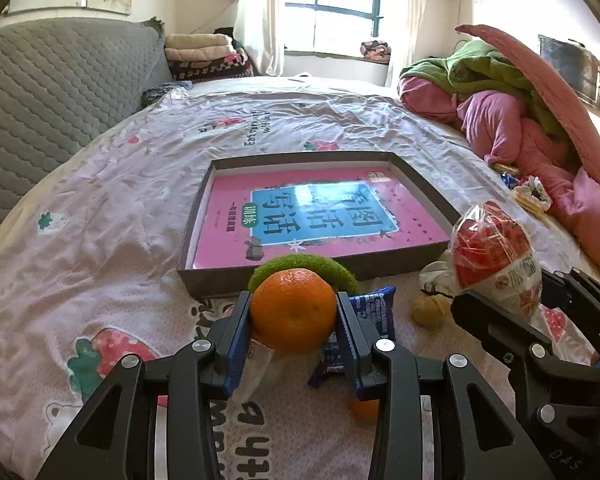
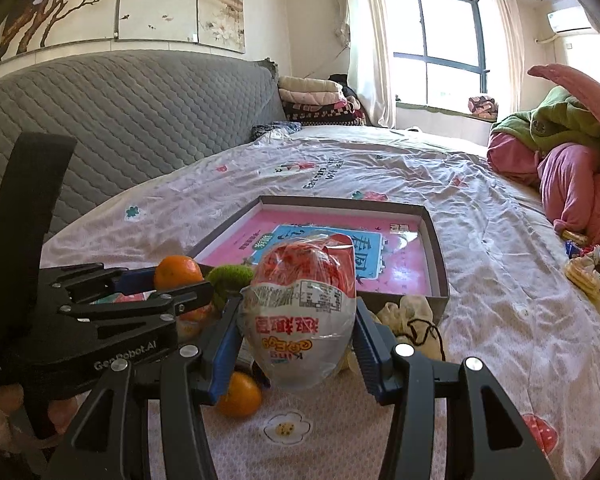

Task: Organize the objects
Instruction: 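Carry the orange into the tray with the left tool while the right tool carries the snack there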

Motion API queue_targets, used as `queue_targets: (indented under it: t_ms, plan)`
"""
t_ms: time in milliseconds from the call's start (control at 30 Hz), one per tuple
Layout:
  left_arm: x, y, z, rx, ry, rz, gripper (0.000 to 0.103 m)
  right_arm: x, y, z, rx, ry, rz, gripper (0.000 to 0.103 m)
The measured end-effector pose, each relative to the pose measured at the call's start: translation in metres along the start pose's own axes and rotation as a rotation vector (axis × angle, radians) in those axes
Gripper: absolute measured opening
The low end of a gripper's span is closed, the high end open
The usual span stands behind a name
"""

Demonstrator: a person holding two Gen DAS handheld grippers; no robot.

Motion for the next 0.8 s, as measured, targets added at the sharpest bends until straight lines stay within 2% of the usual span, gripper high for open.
queue_targets:
  t_ms: [367,800]
  plan:
    - [0.005,-0.003,-0.026,0.022,0.007,0.027,0.041,0.017,-0.01,-0.02,0.022,0.0,0.01,0.052]
    - [-0.007,-0.029,-0.061,0.021,0.007,0.014,0.041,0.035,-0.035,-0.04,0.018,0.016,0.006,0.052]
Point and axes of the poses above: each gripper's, at about its wrist camera, not at the fingertips, and y roughly against the way its jaws point, x to its right, z to its underside, the point moved 8 cm from there along -y, roughly the way its jaws point, and after that the axes turned 11 degrees about y, right-handed, at the moved point
